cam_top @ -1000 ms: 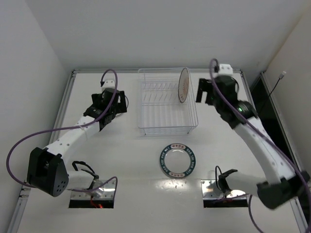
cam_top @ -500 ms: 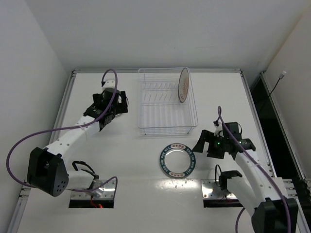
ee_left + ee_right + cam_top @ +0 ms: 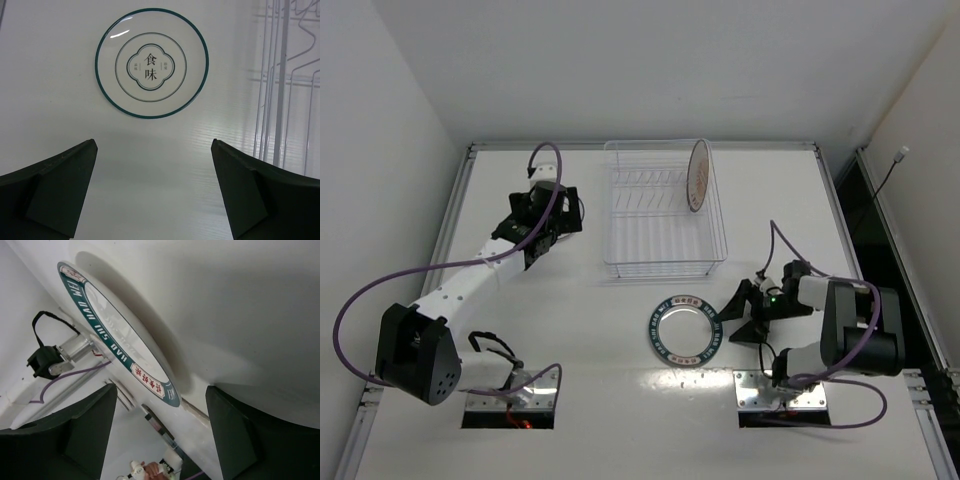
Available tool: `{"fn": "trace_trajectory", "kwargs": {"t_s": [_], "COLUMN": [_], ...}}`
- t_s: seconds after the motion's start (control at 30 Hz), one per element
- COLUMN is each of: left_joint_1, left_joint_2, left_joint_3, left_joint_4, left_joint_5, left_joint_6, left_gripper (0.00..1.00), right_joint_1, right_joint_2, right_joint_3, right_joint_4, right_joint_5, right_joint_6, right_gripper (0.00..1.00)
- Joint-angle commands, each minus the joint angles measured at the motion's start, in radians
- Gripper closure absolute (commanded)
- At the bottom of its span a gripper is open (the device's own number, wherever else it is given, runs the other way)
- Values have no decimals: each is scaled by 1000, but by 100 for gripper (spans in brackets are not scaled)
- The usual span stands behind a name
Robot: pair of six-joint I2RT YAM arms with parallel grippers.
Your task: Load the plates into the dish rack
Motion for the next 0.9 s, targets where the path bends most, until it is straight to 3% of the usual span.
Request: {"fn": "trace_trajectory", "kwargs": {"t_s": [0.0,0.27,0.43,0.63,0.73,0.87], "left_joint_1": [-6,-6,-6,-6,-6,-6], "left_joint_2": [-23,-23,-23,-23,-23,-23], "left_joint_3": [33,33,33,33,42,42], "left_joint_4": [17,17,17,17,8,8], "left_joint_5": [-31,-51,-60,-60,-60,-79], "left_joint_6": [-1,-1,8,8,8,8], "left_gripper": [2,2,2,1,1,1], "right_joint_1": [23,50,83,110,120,168], "right_joint_2": [26,183,198,79,1,-226], "right_joint_3": [10,54,67,67,67,89], "right_joint_4": [122,178,178,92,17,-128], "right_joint_5": [6,-54,-41,54,101,152], "right_joint_6": [-59,-70,-51,-42,-42,-7], "right_gripper": [32,63,76,99,100,100]}}
